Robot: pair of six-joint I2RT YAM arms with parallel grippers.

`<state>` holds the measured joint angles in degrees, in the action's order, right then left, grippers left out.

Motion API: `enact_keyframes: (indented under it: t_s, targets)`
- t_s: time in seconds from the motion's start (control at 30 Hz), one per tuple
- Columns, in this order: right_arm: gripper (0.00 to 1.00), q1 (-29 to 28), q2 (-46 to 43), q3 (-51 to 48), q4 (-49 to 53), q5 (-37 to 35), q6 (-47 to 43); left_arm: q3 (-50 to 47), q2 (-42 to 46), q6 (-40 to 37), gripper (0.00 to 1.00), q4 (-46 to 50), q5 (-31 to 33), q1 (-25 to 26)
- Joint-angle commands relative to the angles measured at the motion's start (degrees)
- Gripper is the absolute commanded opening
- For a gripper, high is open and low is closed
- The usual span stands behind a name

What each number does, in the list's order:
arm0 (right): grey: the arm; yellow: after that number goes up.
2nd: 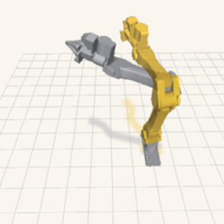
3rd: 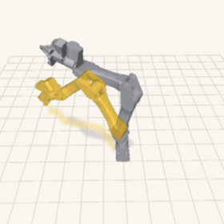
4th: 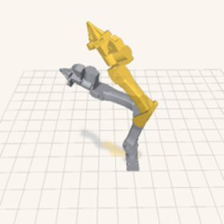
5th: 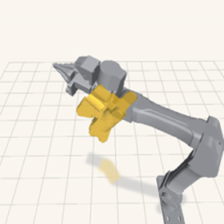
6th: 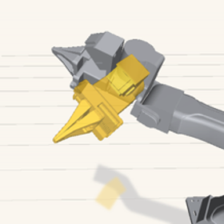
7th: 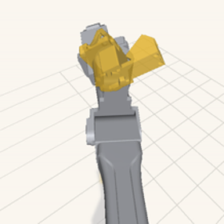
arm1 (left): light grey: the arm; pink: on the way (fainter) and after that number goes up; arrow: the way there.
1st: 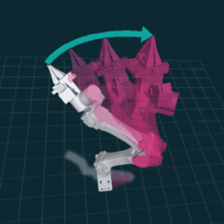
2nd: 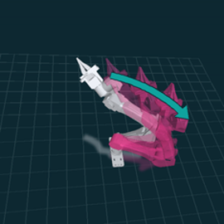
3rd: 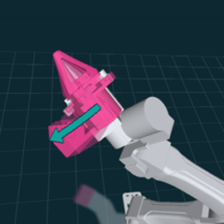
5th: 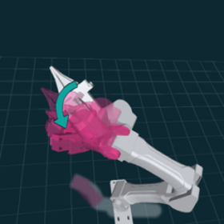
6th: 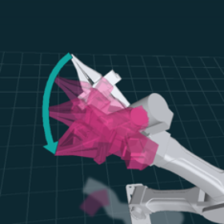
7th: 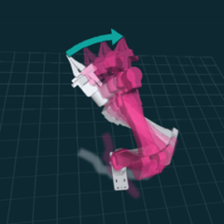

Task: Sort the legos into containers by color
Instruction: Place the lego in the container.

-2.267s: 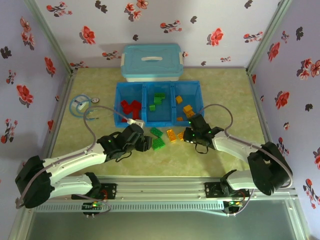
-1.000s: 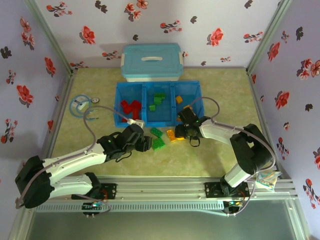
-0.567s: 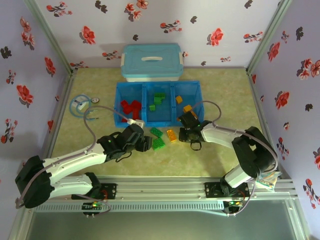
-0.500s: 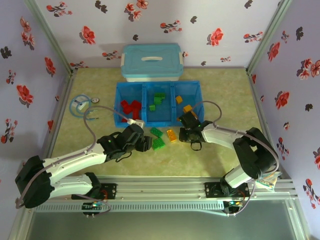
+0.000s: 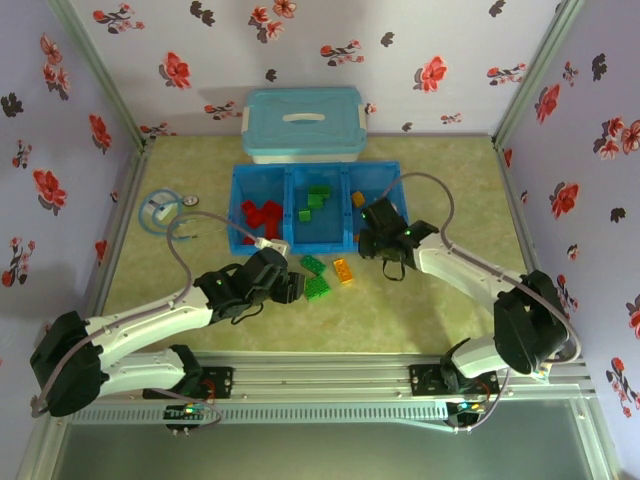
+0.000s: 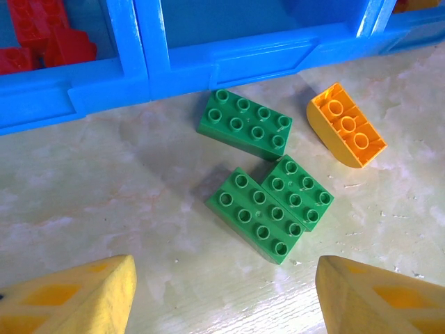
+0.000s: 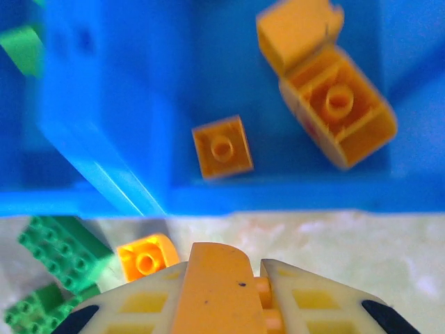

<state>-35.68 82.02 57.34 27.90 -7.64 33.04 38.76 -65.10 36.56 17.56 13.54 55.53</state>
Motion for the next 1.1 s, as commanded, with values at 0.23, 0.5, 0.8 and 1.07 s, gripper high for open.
enact_keyframes:
  t_s: [0.23, 0.5, 0.8, 1.07]
  targets:
    - [0.32, 7.3, 8.8, 14.5, 5.8, 2.1, -6.6, -2.9, 3.6, 1.8, 0.69, 0.0, 1.6, 0.4]
    - [0.76, 6.7, 12.7, 17.8, 5.5, 5.9, -6.3, -4.3, 5.8, 2.5, 0.69, 0.5, 2.3, 0.4]
    - [0.62, 3.8, 2.1, 1.9, -1.7, 4.1, -2.7, -4.2, 4.3, 1.8, 0.69, -0.7, 2.4, 0.4]
    - [0.67, -0.1, -2.5, -8.0, -6.9, 5.9, -1.7, -4.0, 2.6, 1.9, 0.69, -2.6, 2.4, 0.3]
